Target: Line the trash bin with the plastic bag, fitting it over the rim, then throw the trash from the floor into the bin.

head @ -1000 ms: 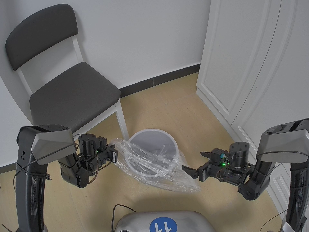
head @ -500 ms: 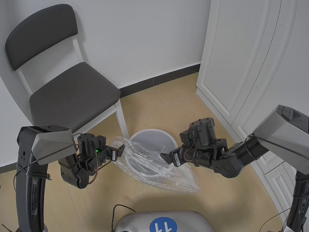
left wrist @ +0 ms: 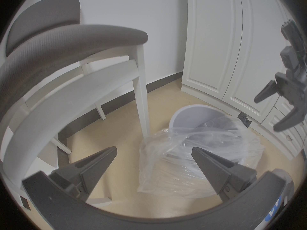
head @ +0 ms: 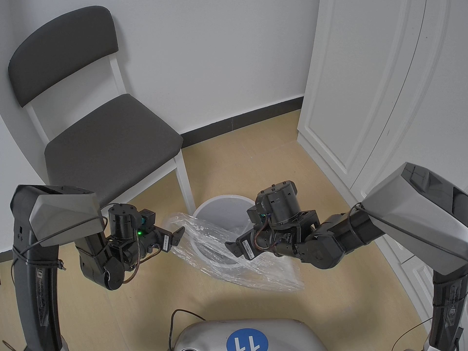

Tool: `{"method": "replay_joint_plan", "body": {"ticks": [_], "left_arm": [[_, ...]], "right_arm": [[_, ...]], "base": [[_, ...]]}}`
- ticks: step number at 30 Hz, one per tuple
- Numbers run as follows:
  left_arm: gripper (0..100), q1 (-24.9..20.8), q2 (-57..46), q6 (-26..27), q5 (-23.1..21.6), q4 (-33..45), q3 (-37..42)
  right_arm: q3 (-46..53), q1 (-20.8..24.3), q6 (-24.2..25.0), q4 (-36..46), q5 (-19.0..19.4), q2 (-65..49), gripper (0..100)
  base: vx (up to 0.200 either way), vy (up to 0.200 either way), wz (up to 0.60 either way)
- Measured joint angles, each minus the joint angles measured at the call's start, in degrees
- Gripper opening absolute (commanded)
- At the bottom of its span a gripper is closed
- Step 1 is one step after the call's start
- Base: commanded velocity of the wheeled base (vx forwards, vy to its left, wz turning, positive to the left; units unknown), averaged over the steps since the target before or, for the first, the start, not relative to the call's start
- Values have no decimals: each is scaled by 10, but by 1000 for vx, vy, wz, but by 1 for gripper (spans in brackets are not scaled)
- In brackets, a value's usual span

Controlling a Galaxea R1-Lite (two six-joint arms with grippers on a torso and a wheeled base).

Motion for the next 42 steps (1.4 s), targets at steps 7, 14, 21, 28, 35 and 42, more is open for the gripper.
{"method": "replay_joint_plan", "body": {"ticks": [7,14,21,28,35,42], "left_arm": [[100,-2,-52,7,0,25,30],[100,-10,-103,10,1,43,54],[100,-20,-123,15,6,48,59],[100,-21,-130,22,8,46,59],[100,-20,-143,23,10,46,60],[100,-20,-149,24,10,47,61]], "right_arm": [[-43,-6,-65,73,19,13,100],[-63,-10,-121,139,25,28,100],[-81,-4,-145,155,31,43,100],[-136,-5,-147,157,32,80,100],[-200,-17,-144,181,39,130,100],[-242,-24,-139,217,66,149,0]], "base": [[0,0,0],[0,0,0],[0,0,0],[0,0,0],[0,0,0],[0,0,0]]}}
